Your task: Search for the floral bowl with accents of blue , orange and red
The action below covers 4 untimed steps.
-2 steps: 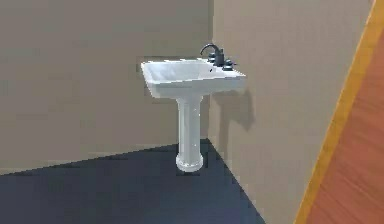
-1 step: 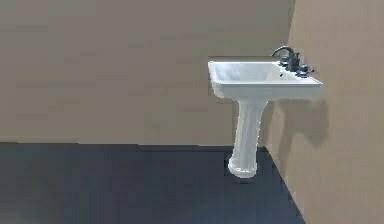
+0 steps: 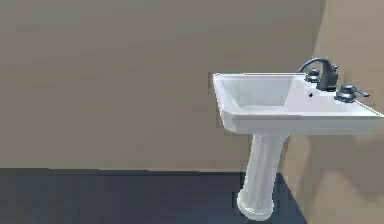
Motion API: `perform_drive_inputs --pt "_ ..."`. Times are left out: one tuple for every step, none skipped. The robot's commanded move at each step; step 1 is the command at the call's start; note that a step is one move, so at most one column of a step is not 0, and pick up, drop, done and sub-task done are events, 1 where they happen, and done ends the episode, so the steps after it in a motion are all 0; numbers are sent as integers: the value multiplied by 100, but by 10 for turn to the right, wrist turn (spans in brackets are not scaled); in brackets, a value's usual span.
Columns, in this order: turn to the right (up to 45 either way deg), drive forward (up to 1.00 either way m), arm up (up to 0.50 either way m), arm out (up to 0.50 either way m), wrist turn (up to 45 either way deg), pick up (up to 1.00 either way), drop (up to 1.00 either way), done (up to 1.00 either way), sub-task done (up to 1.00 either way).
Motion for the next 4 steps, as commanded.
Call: perform_drive_inputs --pt "-210 0 0 0 0 0 0 0 0" --pt "0 35 0 0 0 0 0 0 0" --pt "-450 0 0 0 0 0 0 0 0" --pt "-150 0 0 0 0 0 0 0 0"
